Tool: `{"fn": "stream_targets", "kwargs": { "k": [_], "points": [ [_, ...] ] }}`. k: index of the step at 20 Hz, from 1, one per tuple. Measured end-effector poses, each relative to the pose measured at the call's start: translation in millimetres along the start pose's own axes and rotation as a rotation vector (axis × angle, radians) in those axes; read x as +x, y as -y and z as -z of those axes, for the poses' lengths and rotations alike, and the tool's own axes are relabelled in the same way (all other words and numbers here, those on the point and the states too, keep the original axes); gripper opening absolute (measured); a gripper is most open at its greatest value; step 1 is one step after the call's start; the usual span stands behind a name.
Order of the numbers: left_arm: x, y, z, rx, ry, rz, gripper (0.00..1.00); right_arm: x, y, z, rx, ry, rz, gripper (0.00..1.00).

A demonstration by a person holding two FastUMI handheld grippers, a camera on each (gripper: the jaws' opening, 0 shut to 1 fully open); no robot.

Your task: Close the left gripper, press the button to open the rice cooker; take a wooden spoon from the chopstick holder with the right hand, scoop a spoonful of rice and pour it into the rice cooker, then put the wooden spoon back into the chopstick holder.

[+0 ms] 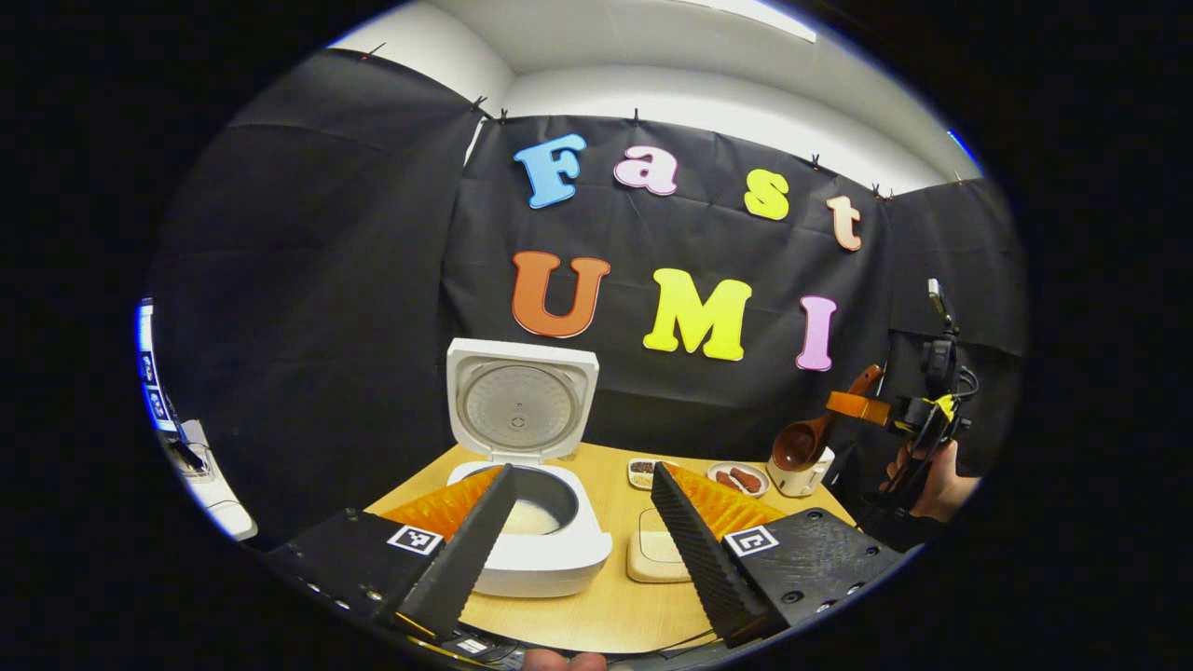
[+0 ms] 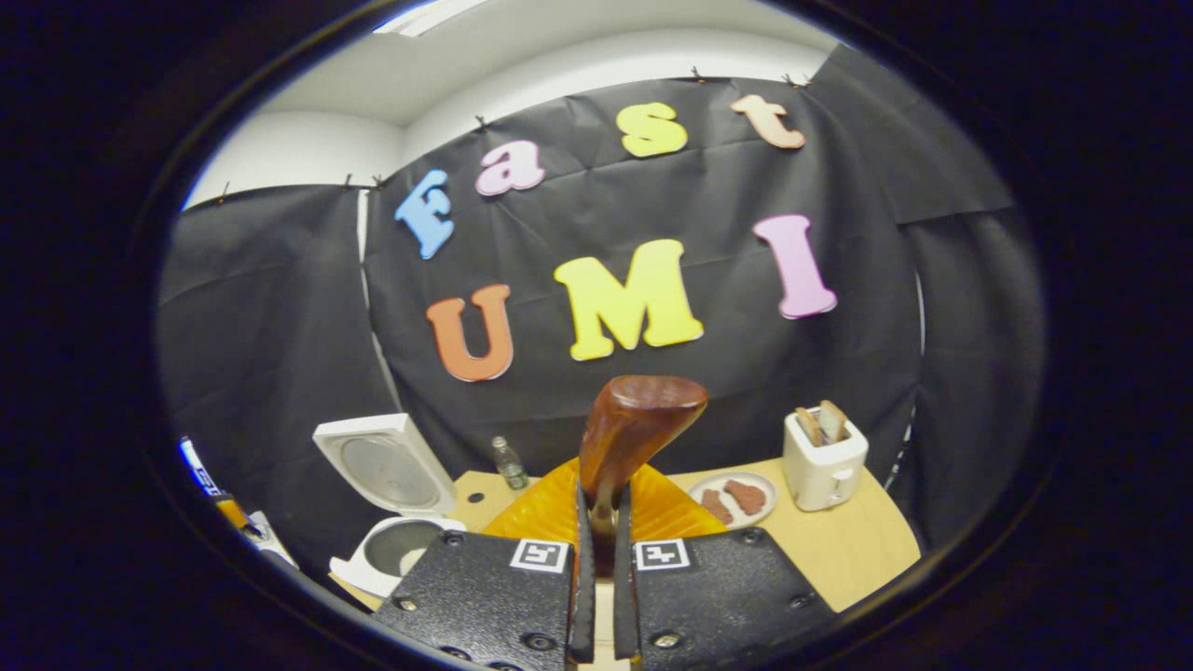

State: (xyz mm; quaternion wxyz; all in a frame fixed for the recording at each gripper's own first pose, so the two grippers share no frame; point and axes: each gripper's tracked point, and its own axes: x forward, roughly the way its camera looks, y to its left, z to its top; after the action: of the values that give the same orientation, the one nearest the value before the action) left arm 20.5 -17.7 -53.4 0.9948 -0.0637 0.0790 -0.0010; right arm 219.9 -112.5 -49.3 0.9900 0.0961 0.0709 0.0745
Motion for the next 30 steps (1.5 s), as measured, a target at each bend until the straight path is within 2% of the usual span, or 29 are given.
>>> {"fn": "stream_targets", "kwargs": {
  "k": [5, 9, 15, 23, 27, 30],
  "points": [
    [14, 17, -1, 0.012, -0.016, 0.008, 0.94, 6, 77, 31, 0.104, -0.076, 0.11, 0.13],
    [20, 24, 3, 0.018, -0.044, -0.007, 0.94, 20, 109, 77, 0.158, -0.155, 0.153, 0.13],
    [27, 29, 11, 0.014, -0.094, -0.023, 0.94, 39, 130, 139, 0.213, -0.236, 0.179, 0.13],
    [30, 18, 7, 0.029, -0.118, -0.077, 0.94, 61, 147, 204, 0.201, -0.316, 0.207, 0.14],
    [32, 25, 8, 0.039, -0.131, -0.071, 0.94, 70, 149, 224, 0.223, -0.341, 0.209, 0.16],
    [33, 28, 6, 0.051, -0.127, -0.058, 0.94, 72, 147, 223, 0.225, -0.327, 0.199, 0.19]
  ]
}}
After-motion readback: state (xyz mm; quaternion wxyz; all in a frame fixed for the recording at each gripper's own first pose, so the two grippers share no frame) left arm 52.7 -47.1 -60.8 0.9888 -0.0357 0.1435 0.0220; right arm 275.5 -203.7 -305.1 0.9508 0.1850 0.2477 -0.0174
